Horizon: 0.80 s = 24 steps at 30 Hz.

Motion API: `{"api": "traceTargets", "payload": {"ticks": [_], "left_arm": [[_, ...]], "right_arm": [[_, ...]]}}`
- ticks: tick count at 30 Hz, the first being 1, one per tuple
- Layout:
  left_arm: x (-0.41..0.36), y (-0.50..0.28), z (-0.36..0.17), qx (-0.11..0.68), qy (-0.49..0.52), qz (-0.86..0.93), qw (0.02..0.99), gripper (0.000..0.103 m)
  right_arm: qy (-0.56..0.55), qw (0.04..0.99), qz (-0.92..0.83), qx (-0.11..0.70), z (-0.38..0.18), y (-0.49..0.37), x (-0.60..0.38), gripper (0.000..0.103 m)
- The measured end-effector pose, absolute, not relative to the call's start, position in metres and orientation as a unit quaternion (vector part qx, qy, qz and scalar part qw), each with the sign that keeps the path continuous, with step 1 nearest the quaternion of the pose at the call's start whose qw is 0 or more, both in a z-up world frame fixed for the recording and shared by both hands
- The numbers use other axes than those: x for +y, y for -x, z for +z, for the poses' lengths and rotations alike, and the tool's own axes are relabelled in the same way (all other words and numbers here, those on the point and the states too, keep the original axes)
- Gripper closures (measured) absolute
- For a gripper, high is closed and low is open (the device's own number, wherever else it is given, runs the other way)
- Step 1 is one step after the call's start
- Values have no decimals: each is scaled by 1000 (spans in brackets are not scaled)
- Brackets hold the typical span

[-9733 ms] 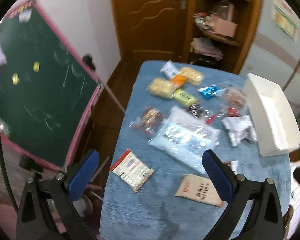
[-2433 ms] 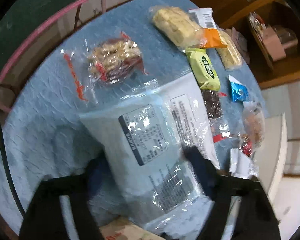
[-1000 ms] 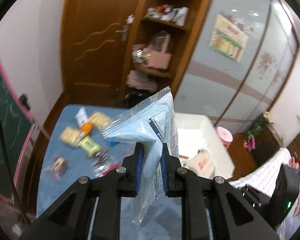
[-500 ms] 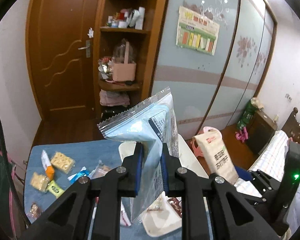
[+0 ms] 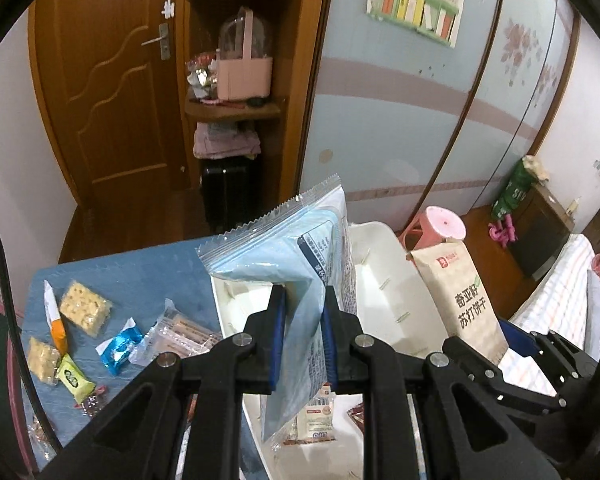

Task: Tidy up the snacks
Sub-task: 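Carry both bags over the white bin and open both grippers, then withdraw both tools from the bin back over the table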

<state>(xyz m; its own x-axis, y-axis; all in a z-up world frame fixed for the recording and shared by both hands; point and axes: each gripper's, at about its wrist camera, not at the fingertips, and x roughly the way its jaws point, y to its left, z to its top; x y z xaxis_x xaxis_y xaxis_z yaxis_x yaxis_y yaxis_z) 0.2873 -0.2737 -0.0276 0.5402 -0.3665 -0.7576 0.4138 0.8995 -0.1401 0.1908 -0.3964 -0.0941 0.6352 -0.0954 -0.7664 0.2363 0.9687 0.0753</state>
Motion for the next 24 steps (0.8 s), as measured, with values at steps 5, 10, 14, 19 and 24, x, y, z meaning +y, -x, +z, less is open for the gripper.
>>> {"api": "traceTargets", "payload": {"ticks": [5, 10, 14, 19, 24], "left_arm": [[-281, -297, -50, 450, -33, -228, 863, 84], [-277, -294, -52, 444, -33, -215, 869, 16], [-268, -287, -41, 429, -34, -218, 876, 16], [-250, -277, -28, 422, -25, -217, 880, 16], [-225, -261, -15, 417, -8, -216, 883, 16]], "right_arm": [[-91, 889, -94, 438, -112, -196, -399, 42], [-104, 891, -76, 436, -117, -193, -400, 42], [-99, 892, -73, 435, -114, -191, -393, 42], [-89, 892, -73, 438, -110, -187, -382, 42], [-90, 893, -60, 437, -102, -178, -370, 42]]}}
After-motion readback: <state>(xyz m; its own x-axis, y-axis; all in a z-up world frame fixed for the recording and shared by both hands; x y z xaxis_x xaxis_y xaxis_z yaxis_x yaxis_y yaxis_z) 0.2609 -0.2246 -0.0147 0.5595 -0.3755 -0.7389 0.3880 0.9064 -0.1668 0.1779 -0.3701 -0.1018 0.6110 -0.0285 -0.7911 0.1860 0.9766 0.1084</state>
